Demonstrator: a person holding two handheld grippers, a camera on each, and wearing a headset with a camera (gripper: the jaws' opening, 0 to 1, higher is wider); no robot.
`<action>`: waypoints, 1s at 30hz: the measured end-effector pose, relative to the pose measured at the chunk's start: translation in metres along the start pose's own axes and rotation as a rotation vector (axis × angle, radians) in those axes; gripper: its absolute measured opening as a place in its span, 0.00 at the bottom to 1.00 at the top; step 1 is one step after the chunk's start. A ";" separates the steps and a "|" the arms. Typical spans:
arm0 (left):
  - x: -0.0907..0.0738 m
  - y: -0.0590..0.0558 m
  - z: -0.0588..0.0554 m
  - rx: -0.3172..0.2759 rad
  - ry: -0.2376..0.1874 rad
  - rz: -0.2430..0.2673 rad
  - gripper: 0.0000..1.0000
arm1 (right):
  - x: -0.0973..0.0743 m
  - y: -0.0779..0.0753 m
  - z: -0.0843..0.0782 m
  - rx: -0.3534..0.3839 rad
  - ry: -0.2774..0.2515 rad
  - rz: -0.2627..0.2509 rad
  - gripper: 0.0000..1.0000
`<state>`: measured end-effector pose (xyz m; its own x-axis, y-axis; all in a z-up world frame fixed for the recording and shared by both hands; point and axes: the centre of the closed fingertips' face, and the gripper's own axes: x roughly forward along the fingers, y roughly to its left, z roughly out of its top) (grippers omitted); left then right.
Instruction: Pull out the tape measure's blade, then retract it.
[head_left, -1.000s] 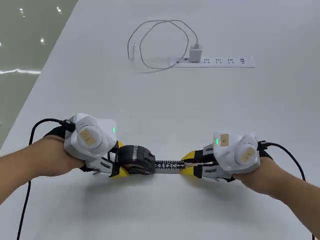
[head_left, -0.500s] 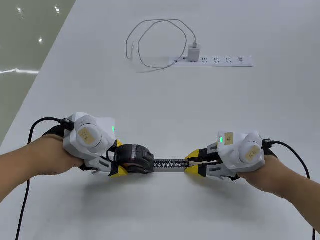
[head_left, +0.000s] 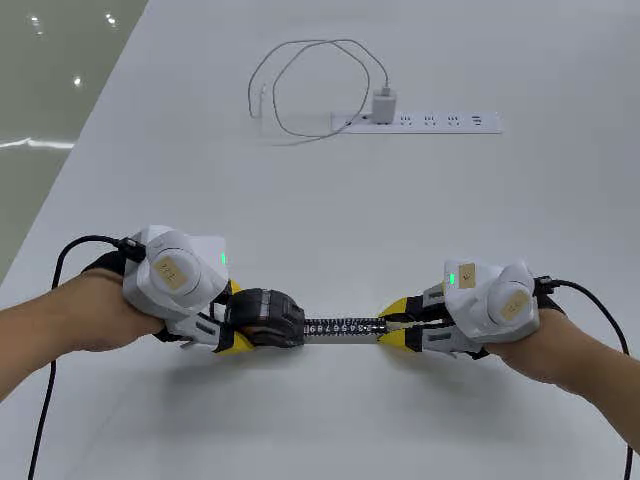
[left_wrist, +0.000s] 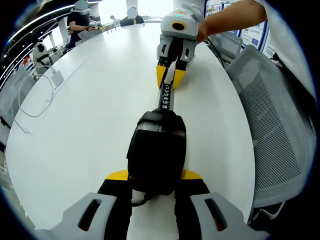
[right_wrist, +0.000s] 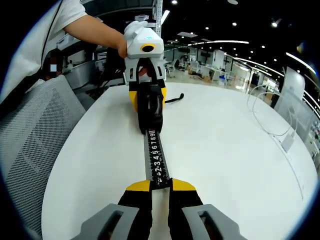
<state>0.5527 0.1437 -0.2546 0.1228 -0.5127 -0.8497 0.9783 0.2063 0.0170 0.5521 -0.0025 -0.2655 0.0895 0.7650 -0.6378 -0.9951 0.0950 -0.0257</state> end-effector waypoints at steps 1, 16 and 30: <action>0.000 0.000 0.000 0.000 0.001 0.000 0.28 | -0.001 0.000 0.000 -0.001 0.001 -0.001 0.07; 0.000 0.000 0.001 0.000 0.001 0.001 0.28 | -0.006 -0.003 -0.006 -0.001 0.007 -0.008 0.07; 0.001 -0.001 0.001 0.000 0.000 0.000 0.28 | -0.019 -0.003 -0.016 0.008 0.023 -0.017 0.07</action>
<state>0.5523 0.1422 -0.2544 0.1230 -0.5127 -0.8497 0.9783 0.2064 0.0171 0.5531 -0.0276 -0.2656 0.1050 0.7483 -0.6550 -0.9932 0.1127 -0.0305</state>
